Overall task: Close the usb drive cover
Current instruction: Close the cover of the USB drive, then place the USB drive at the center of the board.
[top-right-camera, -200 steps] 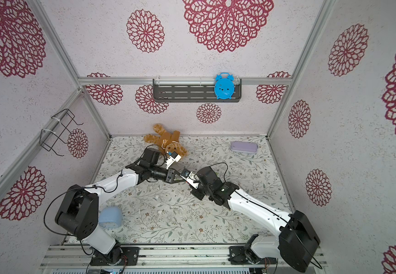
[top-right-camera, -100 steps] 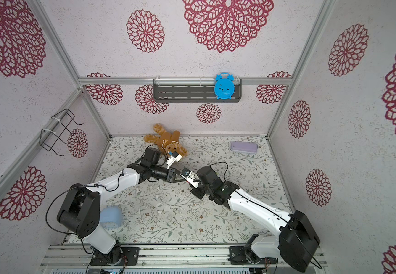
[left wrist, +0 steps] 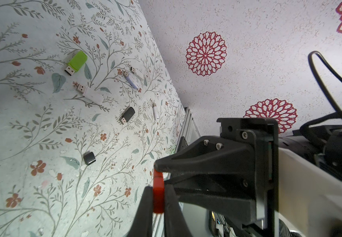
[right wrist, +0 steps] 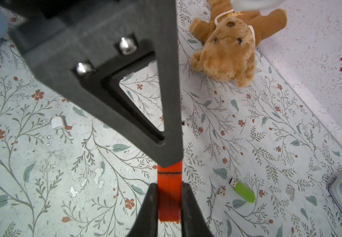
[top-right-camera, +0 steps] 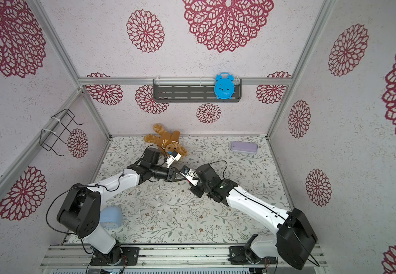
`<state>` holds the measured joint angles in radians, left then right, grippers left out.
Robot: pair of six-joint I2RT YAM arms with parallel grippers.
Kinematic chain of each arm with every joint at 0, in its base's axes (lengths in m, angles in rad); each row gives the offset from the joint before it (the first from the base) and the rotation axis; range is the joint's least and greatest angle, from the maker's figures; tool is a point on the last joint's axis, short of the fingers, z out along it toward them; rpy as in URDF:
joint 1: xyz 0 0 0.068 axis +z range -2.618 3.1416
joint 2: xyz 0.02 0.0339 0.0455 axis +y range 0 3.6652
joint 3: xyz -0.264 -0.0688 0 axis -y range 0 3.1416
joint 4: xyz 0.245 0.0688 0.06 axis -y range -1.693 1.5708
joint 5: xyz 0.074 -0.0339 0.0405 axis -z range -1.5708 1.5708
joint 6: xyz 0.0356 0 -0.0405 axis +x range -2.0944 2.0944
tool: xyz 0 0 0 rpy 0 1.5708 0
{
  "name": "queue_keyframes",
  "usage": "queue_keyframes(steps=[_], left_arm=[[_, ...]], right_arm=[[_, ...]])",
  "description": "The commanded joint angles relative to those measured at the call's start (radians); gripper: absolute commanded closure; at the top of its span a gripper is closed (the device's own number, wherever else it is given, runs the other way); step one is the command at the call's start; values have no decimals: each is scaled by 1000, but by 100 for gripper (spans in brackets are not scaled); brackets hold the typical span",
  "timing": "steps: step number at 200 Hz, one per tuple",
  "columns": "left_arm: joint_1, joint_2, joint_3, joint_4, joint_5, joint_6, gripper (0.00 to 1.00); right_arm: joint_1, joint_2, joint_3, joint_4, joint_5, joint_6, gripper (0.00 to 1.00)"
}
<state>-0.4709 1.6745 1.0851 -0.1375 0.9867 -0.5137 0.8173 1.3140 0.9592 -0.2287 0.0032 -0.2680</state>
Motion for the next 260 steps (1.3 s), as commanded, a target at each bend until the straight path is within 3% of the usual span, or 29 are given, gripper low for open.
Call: queue_keyframes(steps=[1, 30, 65, 81, 92, 104, 115, 133, 166, 215, 260], left_arm=[[-59, 40, -8, -59, 8, 46, 89], [-72, 46, -13, -68, -4, 54, 90], [-51, -45, -30, 27, -120, -27, 88], [-23, -115, -32, 51, -218, -56, 73], [-1, -166, -51, 106, -258, -91, 52], [22, -211, -62, 120, -297, -101, 47], [36, -249, -65, 105, -337, -89, 35], [45, -312, -102, 96, -422, -67, 33], [44, -492, -217, 99, -642, -10, 27], [47, -733, -356, 81, -897, 76, 0], [48, -834, -426, 68, -1008, 107, 3]], right_arm=[[24, -61, 75, 281, -92, 21, 83], [24, -68, 79, 288, -60, 29, 83], [5, -72, 1, 228, 46, 20, 83], [-34, -92, -78, 215, 43, 54, 83], [-52, -107, -120, 214, 29, 75, 83], [-64, -112, -146, 206, 16, 87, 83], [-81, -110, -163, 207, 9, 104, 83], [-124, -70, -167, 207, -19, 139, 82], [-214, 125, -38, 85, -72, 230, 83], [-247, 442, 229, -99, -115, 224, 82], [-250, 696, 483, -291, -88, 163, 82]])
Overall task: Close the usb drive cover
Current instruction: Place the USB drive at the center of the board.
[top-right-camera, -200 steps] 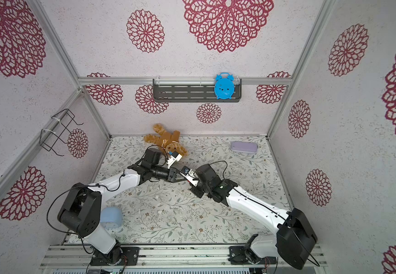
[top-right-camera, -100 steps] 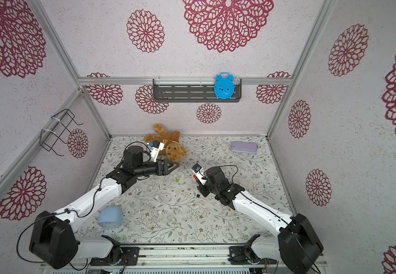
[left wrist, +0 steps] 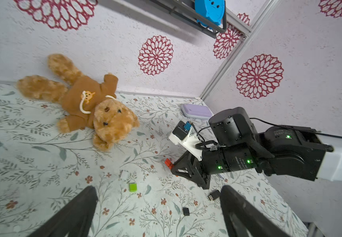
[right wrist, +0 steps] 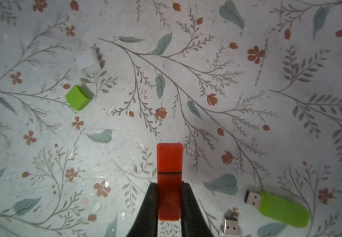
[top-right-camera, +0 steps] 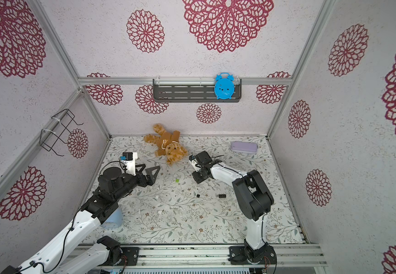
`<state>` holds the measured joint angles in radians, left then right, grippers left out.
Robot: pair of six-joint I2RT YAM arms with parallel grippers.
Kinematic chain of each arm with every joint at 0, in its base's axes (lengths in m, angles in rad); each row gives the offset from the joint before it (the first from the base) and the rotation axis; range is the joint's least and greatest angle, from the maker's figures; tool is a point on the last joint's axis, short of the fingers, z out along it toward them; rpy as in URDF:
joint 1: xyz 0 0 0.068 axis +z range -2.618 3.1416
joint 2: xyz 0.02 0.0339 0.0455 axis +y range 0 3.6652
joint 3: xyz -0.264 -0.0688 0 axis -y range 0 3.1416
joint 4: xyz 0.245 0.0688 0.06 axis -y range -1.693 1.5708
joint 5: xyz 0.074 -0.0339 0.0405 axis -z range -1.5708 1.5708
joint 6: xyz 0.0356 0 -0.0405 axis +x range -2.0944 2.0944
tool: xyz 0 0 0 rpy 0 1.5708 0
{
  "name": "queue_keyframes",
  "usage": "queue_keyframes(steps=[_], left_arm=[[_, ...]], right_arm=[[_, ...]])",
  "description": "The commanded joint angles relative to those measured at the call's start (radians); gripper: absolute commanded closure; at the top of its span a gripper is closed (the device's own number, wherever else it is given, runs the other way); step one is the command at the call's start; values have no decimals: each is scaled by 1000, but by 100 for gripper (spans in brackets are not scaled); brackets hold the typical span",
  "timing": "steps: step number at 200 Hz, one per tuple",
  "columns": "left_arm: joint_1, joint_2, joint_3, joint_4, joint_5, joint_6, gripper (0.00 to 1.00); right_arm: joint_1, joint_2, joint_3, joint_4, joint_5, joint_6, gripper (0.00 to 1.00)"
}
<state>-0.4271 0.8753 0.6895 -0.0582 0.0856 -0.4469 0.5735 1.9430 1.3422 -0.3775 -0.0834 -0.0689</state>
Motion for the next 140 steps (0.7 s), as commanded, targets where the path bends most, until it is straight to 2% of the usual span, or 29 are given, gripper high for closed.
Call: queue_keyframes(steps=[1, 46, 58, 95, 140], left_arm=[[6, -36, -32, -11, -109, 40, 3], [8, -71, -68, 0, -180, 39, 3], [10, -72, -73, -1, -184, 48, 3], [14, -58, -74, -12, -194, 54, 3], [28, -33, -67, -22, -236, 32, 3]], right_arm=[[-6, 71, 104, -145, -2, -37, 82], [-6, 204, 270, -262, 33, -55, 78], [-6, 216, 285, -274, 41, -55, 73], [-6, 187, 313, -299, 31, -56, 62], [22, 116, 347, -278, -72, -53, 59]])
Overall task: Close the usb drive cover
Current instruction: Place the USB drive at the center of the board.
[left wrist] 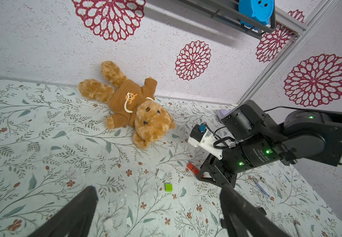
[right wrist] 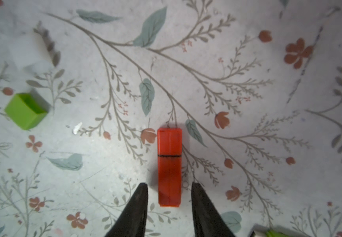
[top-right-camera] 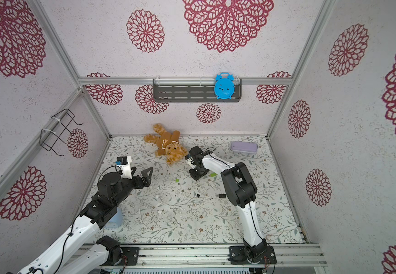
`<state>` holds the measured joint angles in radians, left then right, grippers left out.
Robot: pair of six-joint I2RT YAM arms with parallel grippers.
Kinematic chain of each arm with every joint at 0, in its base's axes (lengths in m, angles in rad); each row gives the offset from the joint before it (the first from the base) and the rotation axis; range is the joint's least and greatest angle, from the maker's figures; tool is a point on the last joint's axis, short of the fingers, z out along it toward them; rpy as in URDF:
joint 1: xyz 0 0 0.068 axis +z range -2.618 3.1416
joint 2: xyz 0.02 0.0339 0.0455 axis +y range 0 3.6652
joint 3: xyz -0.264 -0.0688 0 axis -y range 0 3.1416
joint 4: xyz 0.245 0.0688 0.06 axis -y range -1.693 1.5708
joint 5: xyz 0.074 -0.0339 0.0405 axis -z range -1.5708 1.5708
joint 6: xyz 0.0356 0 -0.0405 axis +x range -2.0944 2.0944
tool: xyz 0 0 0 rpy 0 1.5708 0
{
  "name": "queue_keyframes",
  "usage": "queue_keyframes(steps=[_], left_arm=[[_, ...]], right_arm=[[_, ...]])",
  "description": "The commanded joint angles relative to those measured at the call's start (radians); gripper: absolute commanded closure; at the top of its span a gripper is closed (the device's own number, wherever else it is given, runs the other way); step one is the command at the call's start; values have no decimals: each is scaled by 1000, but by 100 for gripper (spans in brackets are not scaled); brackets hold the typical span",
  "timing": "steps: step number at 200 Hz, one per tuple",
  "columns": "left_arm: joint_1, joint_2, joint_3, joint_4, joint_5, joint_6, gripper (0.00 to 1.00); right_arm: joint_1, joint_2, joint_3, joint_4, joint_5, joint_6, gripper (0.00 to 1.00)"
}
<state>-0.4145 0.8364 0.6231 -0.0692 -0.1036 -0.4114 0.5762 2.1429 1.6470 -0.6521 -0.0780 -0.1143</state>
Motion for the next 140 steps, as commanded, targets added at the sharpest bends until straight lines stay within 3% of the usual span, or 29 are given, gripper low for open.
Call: queue_keyframes(steps=[1, 67, 140], left_arm=[[17, 6, 0, -12, -49, -4, 3], [59, -27, -32, -45, -93, -58, 3], [77, -38, -22, -71, -89, -53, 3]], right_arm=[[21, -84, 43, -1, -79, -7, 59], [122, 44, 194, 34, -146, 4, 59], [154, 195, 371, -21, -159, 38, 58]])
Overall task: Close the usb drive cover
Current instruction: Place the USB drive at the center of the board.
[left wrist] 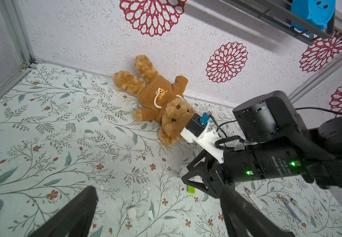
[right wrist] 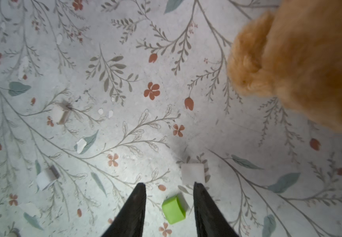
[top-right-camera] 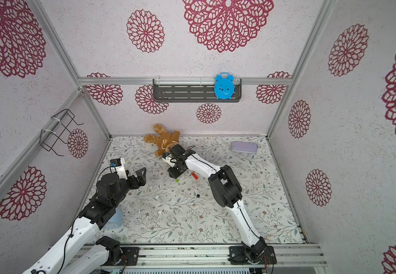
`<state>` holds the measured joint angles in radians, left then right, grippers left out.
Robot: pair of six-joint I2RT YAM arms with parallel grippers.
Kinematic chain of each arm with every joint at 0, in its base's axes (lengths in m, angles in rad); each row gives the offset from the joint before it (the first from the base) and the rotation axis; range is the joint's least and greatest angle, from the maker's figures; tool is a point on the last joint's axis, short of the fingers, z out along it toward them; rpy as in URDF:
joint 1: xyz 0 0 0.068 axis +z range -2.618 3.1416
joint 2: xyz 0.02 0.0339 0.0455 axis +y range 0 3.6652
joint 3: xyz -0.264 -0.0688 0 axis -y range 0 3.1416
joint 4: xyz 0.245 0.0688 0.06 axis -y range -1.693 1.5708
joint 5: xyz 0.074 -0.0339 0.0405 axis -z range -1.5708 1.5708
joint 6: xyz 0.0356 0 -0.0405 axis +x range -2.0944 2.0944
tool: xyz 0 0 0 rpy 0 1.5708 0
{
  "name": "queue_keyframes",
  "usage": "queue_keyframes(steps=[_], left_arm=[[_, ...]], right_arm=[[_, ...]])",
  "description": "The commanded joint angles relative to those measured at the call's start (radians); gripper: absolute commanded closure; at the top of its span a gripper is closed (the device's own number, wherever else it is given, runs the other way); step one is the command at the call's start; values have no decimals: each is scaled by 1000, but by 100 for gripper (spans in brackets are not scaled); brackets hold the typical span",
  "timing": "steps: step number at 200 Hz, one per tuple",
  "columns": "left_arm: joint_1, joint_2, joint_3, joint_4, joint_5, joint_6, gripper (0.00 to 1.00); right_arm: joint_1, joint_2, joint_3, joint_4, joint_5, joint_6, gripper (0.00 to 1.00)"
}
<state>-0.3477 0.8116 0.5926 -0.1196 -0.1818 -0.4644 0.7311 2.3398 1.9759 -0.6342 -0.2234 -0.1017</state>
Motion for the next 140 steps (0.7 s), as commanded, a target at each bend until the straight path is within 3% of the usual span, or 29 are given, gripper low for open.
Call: queue_keyframes(steps=[1, 140], left_arm=[[10, -15, 9, -20, -10, 1, 3], [17, -9, -4, -9, 13, -14, 3]], right_arm=[[0, -2, 42, -39, -14, 25, 59], [26, -38, -16, -62, 45, 46, 61]])
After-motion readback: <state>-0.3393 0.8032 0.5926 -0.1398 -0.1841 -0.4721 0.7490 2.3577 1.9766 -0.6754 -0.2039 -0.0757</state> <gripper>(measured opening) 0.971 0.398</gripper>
